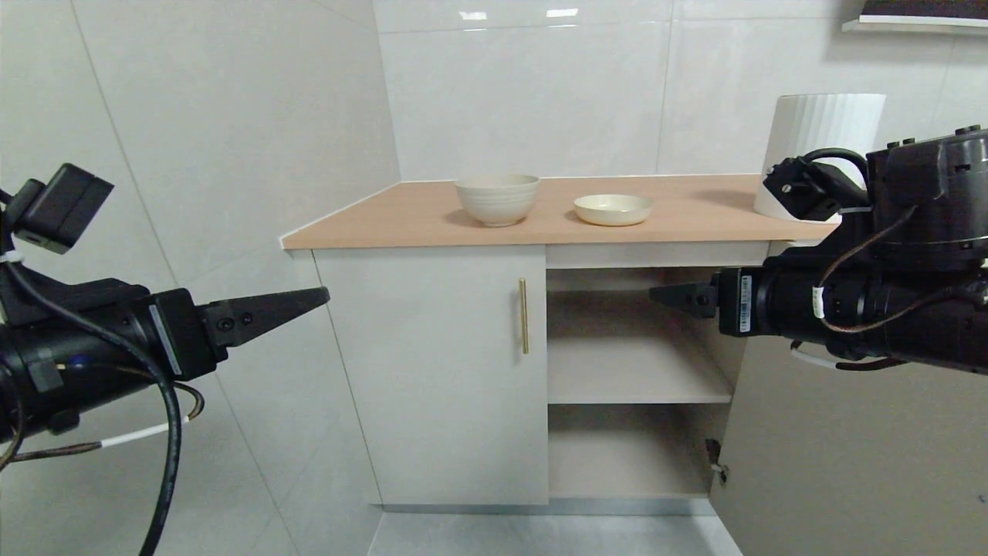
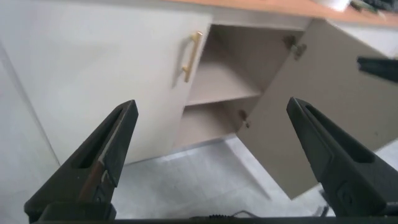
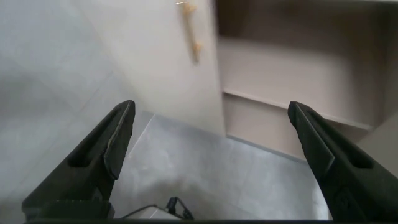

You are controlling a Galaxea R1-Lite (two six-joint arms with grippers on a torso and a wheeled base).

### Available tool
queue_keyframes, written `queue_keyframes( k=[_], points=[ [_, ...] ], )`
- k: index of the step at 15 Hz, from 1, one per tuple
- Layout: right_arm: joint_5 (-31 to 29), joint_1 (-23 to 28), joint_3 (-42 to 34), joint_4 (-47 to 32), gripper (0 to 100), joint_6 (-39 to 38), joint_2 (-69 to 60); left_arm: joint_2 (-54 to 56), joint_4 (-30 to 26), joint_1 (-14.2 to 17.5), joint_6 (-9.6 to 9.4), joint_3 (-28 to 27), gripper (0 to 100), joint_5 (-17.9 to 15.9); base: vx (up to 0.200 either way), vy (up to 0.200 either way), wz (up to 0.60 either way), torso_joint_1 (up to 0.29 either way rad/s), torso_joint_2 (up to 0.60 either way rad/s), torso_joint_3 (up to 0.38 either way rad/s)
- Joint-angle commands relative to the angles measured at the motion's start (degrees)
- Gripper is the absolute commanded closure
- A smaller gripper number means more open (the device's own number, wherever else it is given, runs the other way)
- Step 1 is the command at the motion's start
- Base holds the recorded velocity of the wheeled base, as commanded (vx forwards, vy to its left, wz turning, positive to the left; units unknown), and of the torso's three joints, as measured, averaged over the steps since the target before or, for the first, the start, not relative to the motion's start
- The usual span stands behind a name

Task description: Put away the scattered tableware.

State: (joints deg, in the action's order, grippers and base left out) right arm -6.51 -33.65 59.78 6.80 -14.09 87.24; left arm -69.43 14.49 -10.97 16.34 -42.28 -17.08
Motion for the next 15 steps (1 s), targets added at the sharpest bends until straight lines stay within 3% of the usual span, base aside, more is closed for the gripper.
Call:
queue_keyframes(
  k=[1,7,15],
  points=[
    [0.2,-0.2,0.0,0.1,0,-0.1,0.0,-0.2,0.0,0.0,0.01,0.1,0,-0.1,0.000,0.000,0.00,0.000,0.00,0.000],
    [0.4,-0.2,0.1,-0.6,0,-0.9,-1.3,-0.1,-0.1,0.0,0.01,0.1,0,-0.4,0.000,0.000,0.00,0.000,0.00,0.000],
    [1.3,-0.2,0.4,-1.9,0,-2.2,-3.2,-0.4,-0.4,-0.1,0.10,0.0,0,-0.6,0.200,0.000,0.00,0.001,0.00,0.002]
  ],
)
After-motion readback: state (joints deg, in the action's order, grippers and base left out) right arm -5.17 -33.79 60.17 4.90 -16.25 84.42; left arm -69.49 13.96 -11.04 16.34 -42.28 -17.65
